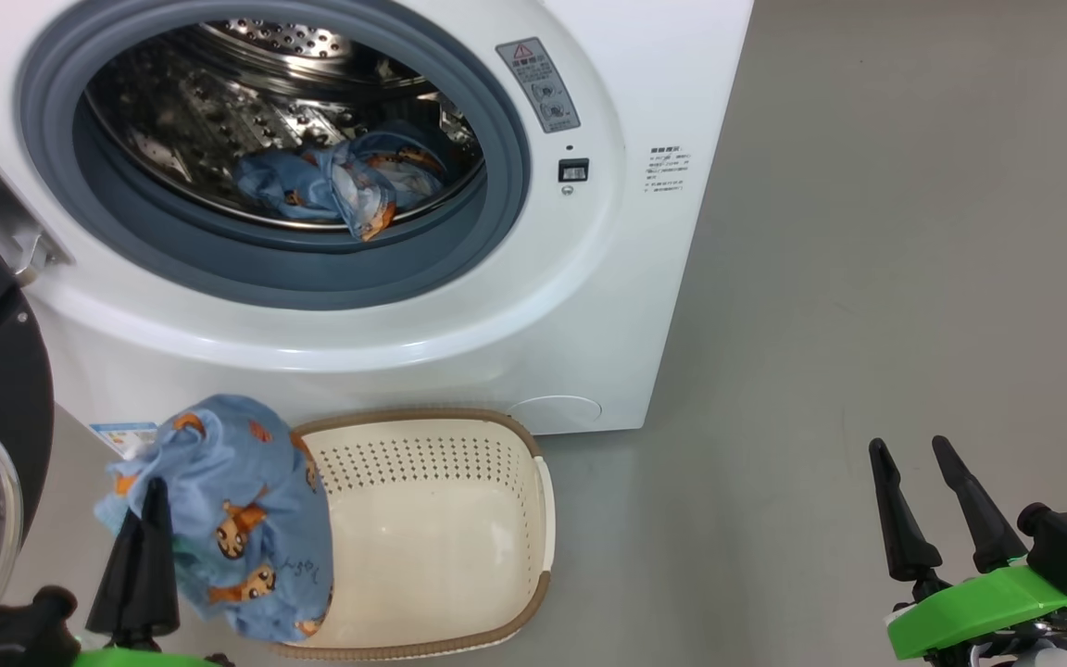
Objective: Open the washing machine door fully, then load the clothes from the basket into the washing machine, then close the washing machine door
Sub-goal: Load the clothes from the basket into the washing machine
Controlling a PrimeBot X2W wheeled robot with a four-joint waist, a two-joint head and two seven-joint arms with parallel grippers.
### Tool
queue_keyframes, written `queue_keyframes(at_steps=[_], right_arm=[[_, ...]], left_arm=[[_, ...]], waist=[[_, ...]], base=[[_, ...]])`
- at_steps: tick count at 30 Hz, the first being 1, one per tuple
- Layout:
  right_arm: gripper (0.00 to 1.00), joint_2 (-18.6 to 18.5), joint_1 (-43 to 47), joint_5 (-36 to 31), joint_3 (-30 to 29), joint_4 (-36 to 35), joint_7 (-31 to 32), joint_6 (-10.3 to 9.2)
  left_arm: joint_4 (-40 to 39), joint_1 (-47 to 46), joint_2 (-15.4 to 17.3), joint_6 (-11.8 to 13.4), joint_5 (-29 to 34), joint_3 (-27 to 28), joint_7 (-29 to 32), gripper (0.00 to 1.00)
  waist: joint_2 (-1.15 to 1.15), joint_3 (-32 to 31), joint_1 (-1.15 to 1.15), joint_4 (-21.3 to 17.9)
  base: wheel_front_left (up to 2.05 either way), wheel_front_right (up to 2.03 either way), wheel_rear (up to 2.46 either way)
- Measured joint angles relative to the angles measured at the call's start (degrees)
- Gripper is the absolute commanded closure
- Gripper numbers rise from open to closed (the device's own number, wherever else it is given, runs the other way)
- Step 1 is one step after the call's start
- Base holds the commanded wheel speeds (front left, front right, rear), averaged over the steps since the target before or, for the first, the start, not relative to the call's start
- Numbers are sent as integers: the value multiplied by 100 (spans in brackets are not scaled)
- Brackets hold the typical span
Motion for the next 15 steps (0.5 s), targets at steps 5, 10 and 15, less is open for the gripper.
queue_keyframes(at_steps=[5,10,15], right_arm=[[0,0,1,0,-16,-27,0,0],[0,4,-2,0,-16,-80,0,-1],[0,32,-21,-1,-16,-111,0,-1]], left_arm=[[-193,185,-96,0,16,67,0,100],[-232,179,-116,0,11,120,0,100],[-201,38,-132,0,-14,102,0,100]], waist=[[0,24,0,-14],[0,132,0,-23],[0,313,0,-45]], base=[[0,0,0],[0,0,0],[0,0,0]])
